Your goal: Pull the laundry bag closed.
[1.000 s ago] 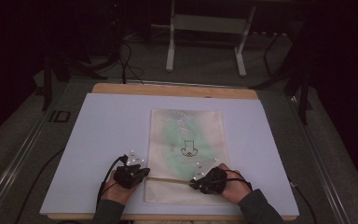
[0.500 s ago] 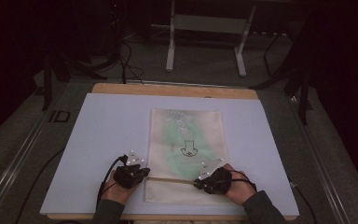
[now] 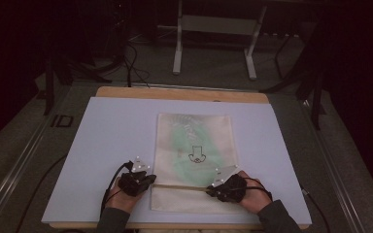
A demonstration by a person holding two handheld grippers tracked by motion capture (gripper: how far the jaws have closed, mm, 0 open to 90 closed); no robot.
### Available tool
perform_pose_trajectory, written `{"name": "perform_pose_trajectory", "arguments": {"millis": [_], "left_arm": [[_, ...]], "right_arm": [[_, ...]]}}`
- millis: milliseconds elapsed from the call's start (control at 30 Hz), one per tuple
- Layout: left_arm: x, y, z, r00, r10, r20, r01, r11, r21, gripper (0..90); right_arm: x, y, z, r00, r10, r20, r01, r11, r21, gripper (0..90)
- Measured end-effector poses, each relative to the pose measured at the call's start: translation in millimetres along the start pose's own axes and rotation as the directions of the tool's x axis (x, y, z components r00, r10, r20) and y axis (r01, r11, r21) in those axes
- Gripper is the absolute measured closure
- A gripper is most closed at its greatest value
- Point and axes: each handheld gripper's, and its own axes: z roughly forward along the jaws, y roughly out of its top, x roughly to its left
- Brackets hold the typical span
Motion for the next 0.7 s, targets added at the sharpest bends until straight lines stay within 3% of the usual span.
{"name": "perform_pose_trajectory", "arguments": {"millis": [700], "left_arm": [[0.0, -0.3, -0.1, 1.0, 0.003, 0.0, -0.003, 1.0, -0.002, 89.5]], "right_arm": [[-4.0, -11.3, -13.7, 0.9998, 0.012, 0.017, -0.012, 1.0, 0.001, 82.4]]}}
